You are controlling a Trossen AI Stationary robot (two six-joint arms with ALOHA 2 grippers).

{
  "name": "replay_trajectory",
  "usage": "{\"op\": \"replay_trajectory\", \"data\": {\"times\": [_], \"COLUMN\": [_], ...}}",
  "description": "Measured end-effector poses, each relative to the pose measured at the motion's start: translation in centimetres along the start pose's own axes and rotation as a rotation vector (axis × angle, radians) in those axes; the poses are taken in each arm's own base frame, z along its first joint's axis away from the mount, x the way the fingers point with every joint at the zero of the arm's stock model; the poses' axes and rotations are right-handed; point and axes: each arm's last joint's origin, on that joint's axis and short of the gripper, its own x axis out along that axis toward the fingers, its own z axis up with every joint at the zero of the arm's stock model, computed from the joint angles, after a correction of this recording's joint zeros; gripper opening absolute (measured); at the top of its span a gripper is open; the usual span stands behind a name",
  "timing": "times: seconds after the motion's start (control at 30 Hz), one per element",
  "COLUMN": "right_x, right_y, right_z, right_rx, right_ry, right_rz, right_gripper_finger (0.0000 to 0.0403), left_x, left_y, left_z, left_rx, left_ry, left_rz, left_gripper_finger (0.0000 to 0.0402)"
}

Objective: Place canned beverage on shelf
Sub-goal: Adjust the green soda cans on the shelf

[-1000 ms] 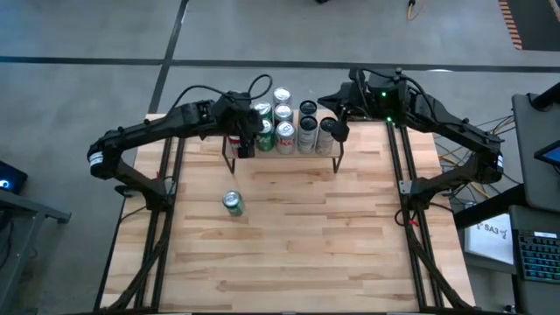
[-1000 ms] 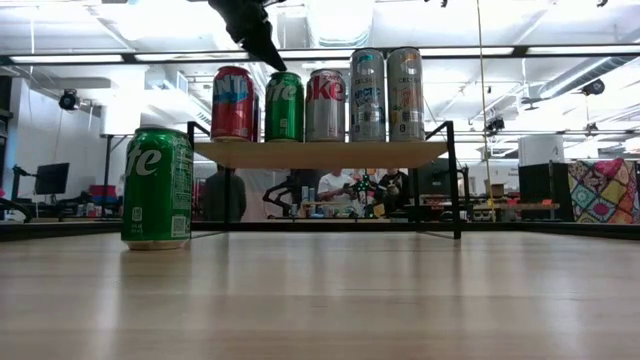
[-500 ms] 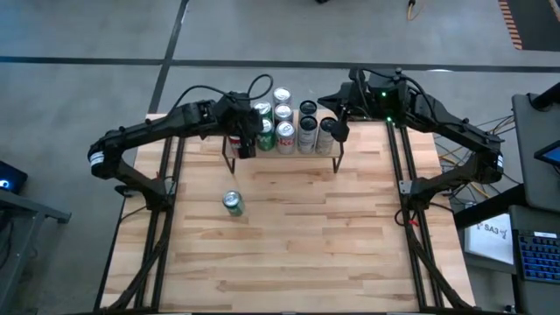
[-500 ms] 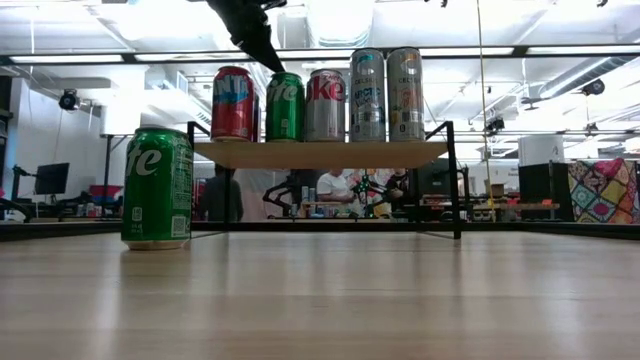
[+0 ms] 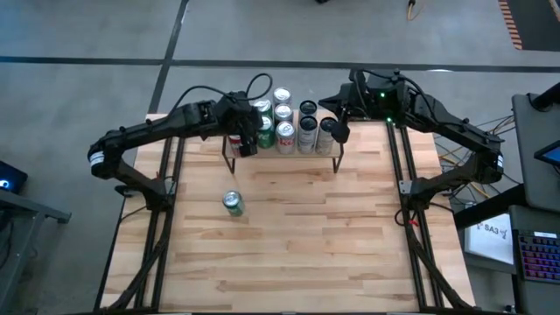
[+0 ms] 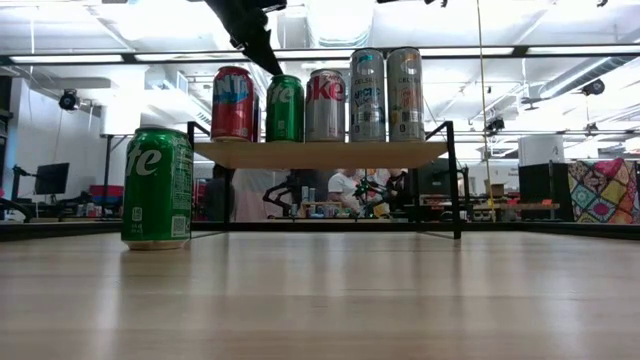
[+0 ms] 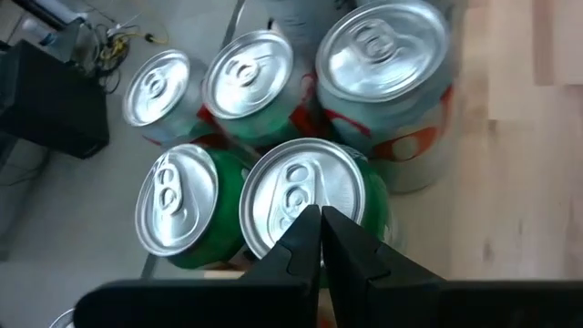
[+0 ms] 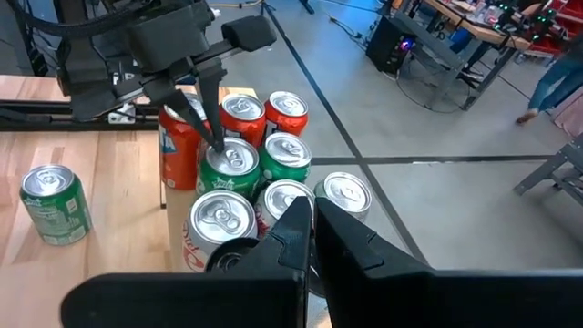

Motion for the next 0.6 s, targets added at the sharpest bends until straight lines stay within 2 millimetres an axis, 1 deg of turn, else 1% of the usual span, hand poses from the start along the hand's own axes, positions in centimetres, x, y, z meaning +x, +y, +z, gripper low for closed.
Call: {"op": "replay_trajectory", "data": {"times": [0.47,0.6], "right_x": [0.00,0.00], "right_y": [0.01,0.02], "right_z": [-0.05,-0.08], "right_rx": [0.010,0.011], "right_ry": [0.005,0.008], "right_rz": [0.001,0.002], "right_gripper_finger": [0.0009,0.0009], "left_x": [0.24,-0.18], "left_y": [0.56,0.52], "left_z": [-0.16,-0.19], "left_rx": [-0.019,-0.003], "left_ry": [0.001,-0.011], "left_rz": [0.029,0.016], "left_gripper_finger": [0.0000,0.0000]}}
